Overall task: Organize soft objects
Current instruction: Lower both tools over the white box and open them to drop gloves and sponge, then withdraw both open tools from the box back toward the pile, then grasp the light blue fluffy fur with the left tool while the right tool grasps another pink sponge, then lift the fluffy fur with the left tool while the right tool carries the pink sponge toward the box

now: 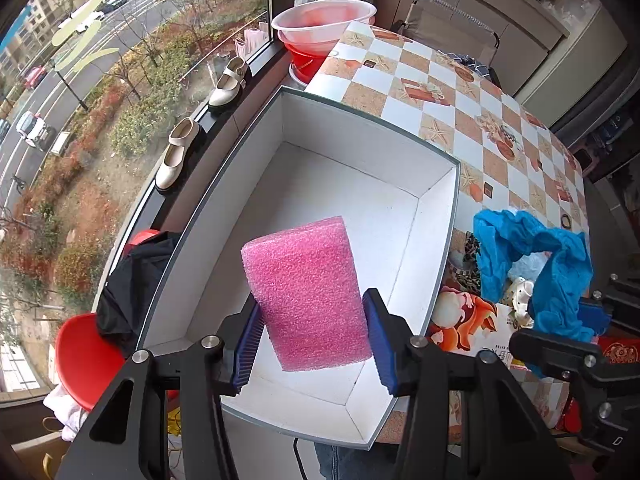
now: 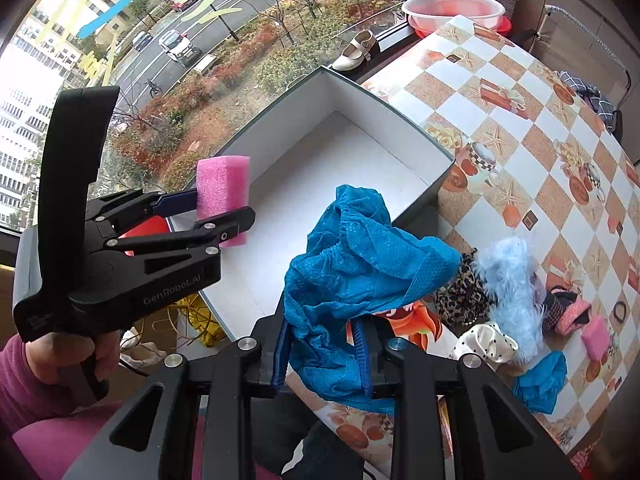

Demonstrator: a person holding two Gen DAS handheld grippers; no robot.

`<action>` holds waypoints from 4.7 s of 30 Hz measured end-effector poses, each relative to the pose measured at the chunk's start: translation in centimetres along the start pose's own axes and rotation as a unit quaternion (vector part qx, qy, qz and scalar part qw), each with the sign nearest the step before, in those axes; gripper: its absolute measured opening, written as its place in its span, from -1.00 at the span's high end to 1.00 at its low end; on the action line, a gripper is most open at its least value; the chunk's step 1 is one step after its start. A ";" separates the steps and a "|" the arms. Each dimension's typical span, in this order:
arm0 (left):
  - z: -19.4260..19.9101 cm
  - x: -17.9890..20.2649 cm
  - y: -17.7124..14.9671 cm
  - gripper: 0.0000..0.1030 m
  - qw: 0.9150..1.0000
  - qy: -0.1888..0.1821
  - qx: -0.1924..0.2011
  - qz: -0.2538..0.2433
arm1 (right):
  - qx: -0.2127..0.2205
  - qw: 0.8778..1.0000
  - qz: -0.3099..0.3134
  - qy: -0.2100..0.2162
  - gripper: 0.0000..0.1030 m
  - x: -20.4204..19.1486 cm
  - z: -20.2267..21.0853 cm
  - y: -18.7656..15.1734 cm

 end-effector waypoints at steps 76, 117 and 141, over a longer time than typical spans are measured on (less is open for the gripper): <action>-7.3 25.2 -1.0 -0.99 0.943 -0.159 -0.162 -0.243 | 0.016 0.850 -0.507 -0.140 -1.00 29.9 12.0 -17.7; -20.4 24.1 7.2 -0.99 0.982 -0.002 -0.187 -0.019 | -0.019 0.862 -0.455 -0.223 -1.00 40.9 3.1 -16.7; -24.9 27.7 7.7 -0.25 0.981 0.019 -0.187 -0.051 | -0.043 0.892 -0.363 -0.267 -0.83 45.4 -1.7 -14.4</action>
Point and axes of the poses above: each gripper's, at about its wrist camera, not at the fingertips, and z roughly against the way its jaws point, x to its right, y to its top, the point moved 8 cm from there along -z, roughly the way its jaws point, and after that the axes turned 15 degrees about x, right-handed, at the moved point
